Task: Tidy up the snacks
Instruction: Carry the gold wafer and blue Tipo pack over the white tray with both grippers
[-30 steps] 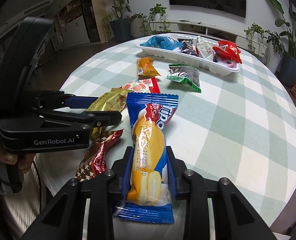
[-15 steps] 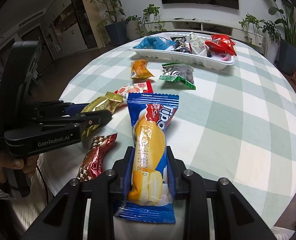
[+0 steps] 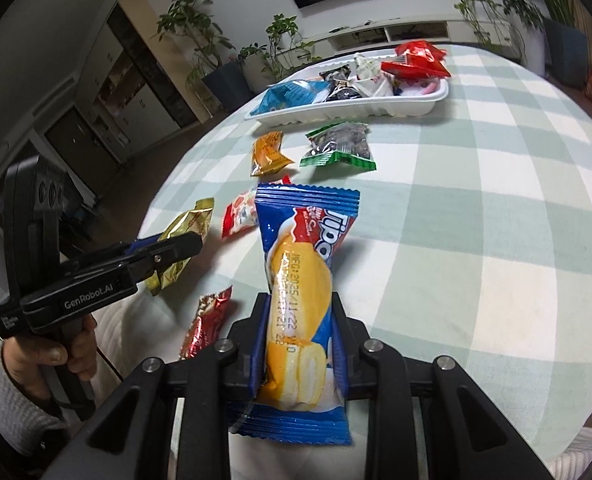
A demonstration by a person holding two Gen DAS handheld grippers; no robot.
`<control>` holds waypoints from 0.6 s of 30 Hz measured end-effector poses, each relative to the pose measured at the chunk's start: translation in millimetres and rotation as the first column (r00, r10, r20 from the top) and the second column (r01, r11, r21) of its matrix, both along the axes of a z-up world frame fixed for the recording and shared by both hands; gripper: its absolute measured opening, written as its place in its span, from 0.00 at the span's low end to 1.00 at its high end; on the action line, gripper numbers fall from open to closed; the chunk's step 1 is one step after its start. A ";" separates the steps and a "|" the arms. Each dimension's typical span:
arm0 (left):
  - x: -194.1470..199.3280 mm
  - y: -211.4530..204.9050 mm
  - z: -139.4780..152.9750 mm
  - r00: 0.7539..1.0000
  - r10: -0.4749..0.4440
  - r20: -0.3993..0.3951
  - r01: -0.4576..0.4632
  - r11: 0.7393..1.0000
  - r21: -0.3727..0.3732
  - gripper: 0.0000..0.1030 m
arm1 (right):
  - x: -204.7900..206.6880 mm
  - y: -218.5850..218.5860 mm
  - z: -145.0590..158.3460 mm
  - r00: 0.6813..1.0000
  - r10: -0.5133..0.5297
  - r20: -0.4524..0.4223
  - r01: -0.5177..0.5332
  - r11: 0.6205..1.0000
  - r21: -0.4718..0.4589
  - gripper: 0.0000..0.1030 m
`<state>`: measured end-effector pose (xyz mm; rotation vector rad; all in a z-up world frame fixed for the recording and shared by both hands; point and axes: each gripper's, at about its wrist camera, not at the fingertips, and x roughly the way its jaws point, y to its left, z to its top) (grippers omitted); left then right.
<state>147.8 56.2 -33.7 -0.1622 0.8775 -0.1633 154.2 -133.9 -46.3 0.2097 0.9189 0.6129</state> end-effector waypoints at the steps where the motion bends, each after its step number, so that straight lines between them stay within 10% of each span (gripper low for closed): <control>1: -0.6 0.6 1.1 1.000 0.001 0.002 -0.001 1.000 -0.005 0.28 | 0.5 -2.0 0.4 1.000 -0.005 -0.007 0.005 1.000 0.018 0.29; 18: -1.7 12.0 17.6 0.999 0.027 0.026 -0.024 0.997 -0.077 0.28 | 15.0 -29.9 11.1 0.995 -0.054 -0.079 0.069 0.976 0.206 0.28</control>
